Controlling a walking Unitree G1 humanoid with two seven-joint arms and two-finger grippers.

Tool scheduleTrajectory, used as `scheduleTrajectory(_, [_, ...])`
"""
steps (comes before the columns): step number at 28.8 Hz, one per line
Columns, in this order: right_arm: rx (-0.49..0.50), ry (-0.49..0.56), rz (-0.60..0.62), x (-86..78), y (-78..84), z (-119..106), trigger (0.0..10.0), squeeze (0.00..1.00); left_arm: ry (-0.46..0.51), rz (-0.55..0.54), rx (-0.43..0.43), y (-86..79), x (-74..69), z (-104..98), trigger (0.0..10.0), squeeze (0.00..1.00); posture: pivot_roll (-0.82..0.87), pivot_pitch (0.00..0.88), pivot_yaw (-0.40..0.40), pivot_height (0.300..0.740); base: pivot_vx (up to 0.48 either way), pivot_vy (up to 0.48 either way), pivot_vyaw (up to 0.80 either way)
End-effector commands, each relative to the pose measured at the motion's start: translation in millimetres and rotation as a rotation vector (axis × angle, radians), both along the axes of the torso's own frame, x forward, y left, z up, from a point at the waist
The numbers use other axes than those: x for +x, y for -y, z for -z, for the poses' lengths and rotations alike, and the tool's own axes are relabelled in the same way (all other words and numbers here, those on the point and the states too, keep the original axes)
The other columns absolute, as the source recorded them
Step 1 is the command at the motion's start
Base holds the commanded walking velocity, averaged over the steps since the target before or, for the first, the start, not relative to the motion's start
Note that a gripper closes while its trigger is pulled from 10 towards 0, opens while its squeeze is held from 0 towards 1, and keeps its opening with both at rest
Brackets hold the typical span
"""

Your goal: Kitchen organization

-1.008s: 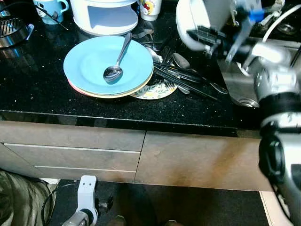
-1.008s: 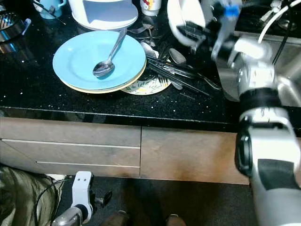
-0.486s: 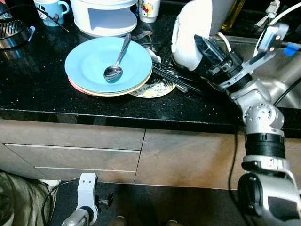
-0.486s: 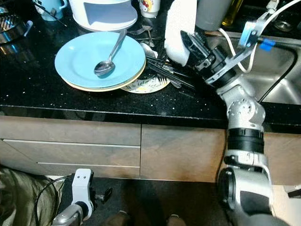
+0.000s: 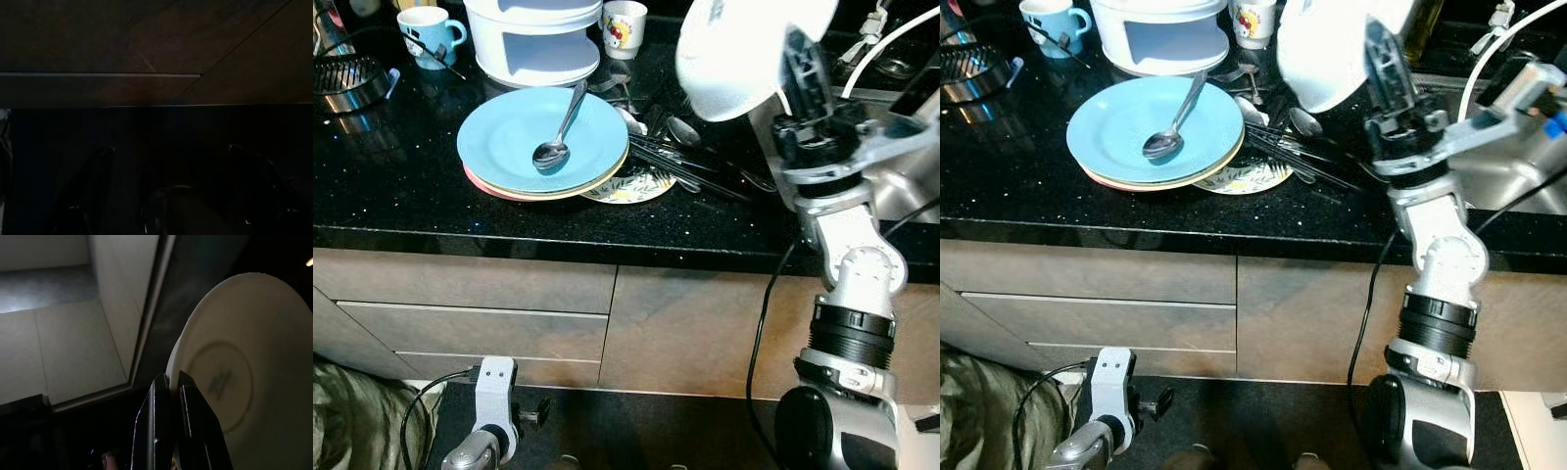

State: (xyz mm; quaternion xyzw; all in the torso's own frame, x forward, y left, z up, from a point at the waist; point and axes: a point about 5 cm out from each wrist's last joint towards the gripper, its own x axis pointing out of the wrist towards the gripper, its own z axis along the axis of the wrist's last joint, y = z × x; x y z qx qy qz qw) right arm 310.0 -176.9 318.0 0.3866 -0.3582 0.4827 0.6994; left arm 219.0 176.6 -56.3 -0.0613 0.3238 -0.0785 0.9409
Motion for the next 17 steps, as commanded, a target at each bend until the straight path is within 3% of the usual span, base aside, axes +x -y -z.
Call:
scheduleTrajectory(1, [-0.029,0.002,-0.002,-3.0,-5.7,0,10.0,0.00,-0.038,0.014,-0.005,4.4,-6.0,5,10.0,0.00,0.06,0.101,-0.036,0.740,0.000,0.000,0.00])
scheduleTrajectory(2, [-0.126,-0.053,0.111,7.0,-12.8,5,10.0,0.00,-0.033,0.010,-0.008,4.5,-5.0,4,10.0,0.00,0.06,0.102,-0.037,0.740,0.000,0.000,0.00])
scheduleTrajectory(4, [-0.187,-0.085,0.198,14.4,-17.0,6,10.0,0.00,-0.031,0.008,-0.009,4.4,-4.7,4,10.0,0.00,0.06,0.103,-0.037,0.740,0.000,0.000,0.00])
scheduleTrajectory(11, [-0.166,-0.094,0.251,19.7,-15.0,-3,10.0,0.00,-0.034,0.000,-0.008,3.5,-6.6,5,10.0,0.00,0.06,0.102,-0.043,0.740,0.000,0.000,0.00])
scheduleTrajectory(14, [-0.287,-0.083,0.354,24.6,-23.7,-1,10.0,0.00,-0.034,-0.007,-0.010,3.1,-7.3,6,10.0,0.00,0.06,0.103,-0.047,0.740,0.000,0.000,0.00])
scheduleTrajectory(16, [-0.303,-0.085,0.378,26.6,-26.1,-1,10.0,0.00,-0.033,-0.007,-0.011,3.2,-7.3,6,10.0,0.00,0.06,0.103,-0.048,0.740,0.000,0.000,0.00])
scheduleTrajectory(17, [-0.334,-0.094,0.447,31.6,-27.1,0,10.0,0.00,-0.033,-0.008,-0.012,3.4,-7.3,6,10.0,0.00,0.06,0.104,-0.049,0.740,0.000,0.000,0.00])
